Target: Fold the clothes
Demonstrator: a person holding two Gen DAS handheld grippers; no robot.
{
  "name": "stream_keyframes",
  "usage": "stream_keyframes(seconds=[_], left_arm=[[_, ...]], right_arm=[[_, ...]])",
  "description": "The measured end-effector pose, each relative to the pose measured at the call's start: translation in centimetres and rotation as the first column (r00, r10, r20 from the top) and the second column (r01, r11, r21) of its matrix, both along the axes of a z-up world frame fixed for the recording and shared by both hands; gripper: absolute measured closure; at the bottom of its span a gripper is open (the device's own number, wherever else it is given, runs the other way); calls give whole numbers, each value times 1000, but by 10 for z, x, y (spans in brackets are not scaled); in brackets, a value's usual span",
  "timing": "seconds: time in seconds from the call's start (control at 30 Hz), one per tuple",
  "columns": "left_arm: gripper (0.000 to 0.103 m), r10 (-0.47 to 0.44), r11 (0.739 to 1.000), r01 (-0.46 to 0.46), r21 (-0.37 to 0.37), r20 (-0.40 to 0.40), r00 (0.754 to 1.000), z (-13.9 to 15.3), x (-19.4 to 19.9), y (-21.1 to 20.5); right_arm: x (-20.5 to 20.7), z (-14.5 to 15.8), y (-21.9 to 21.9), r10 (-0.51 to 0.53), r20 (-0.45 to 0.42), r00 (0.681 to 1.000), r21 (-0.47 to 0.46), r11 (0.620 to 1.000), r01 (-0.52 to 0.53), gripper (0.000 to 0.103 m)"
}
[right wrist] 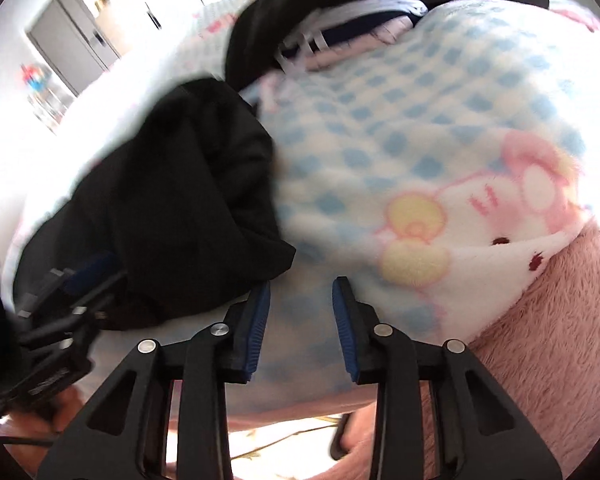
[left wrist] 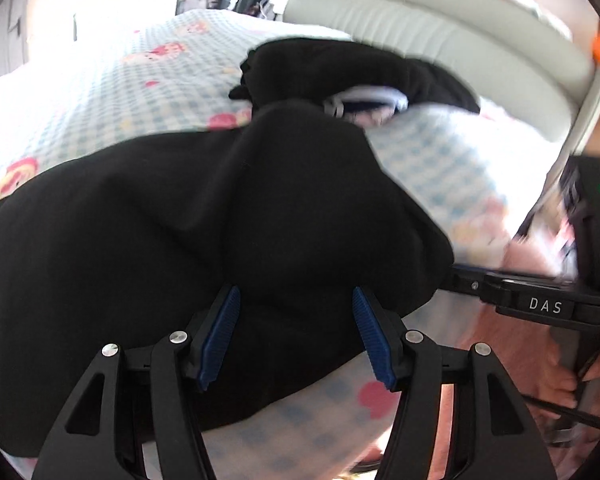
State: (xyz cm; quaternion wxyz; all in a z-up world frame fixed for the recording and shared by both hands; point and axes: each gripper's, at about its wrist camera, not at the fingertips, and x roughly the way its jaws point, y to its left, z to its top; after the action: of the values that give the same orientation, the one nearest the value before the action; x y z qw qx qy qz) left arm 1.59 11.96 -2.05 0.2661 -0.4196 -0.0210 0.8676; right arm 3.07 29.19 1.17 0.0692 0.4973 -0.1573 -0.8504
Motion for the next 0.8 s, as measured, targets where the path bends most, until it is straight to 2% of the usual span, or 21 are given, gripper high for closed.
stream_keyframes(seconds=[0.07,0.13,0.23,0.3,0.33,0.4,0.47,0.53,0.57,0.67,0.7,0.8], left_arm=[[42,43,999,-42,21,-32,999,13,3,-20],[42,94,994,-92,50,-45,995,22,3,-46],[40,173,980,-172,98,-8,985,22,-1,-88],[40,222,970,-223,96,25,975,11,-5,-110],[40,225,966,-228,119,40,974,7,-6,-118],[40,222,956,-229,182,61,973,0,-4,-129],[40,227,946,-237,224,66,972,-5,-2,-134],[40,226,946,-233,226,60,972,-5,0,-136],[40,234,947,-239,215,46,971,-3,2,-138],[40,331,938,-328,109,-13,943,2,8,-153],[40,360,929,-358,98,-10,933,2,9,-163],[40,448,883,-450,134,42,893,4,4,-204]], right_arm=[[-1,15,-1,11,-40,999,2,1000,-11,51],[-9,32,-8,43,-81,996,51,998,-39,51],[-20,67,-22,63,-155,986,113,993,-46,50],[-26,89,-32,76,-206,976,116,992,-53,41],[-36,90,-37,92,-209,973,90,993,-75,37],[-52,80,-57,159,-188,969,56,987,-151,37],[-64,58,-78,214,-129,968,106,974,-202,43],[-69,35,-90,216,-60,975,165,965,-204,56],[-70,26,-90,205,-37,978,187,963,-195,56],[-63,25,-77,147,-41,988,235,963,-133,52],[-62,29,-72,126,-52,991,243,964,-110,51],[-75,39,-67,134,-95,986,229,967,-109,51]])
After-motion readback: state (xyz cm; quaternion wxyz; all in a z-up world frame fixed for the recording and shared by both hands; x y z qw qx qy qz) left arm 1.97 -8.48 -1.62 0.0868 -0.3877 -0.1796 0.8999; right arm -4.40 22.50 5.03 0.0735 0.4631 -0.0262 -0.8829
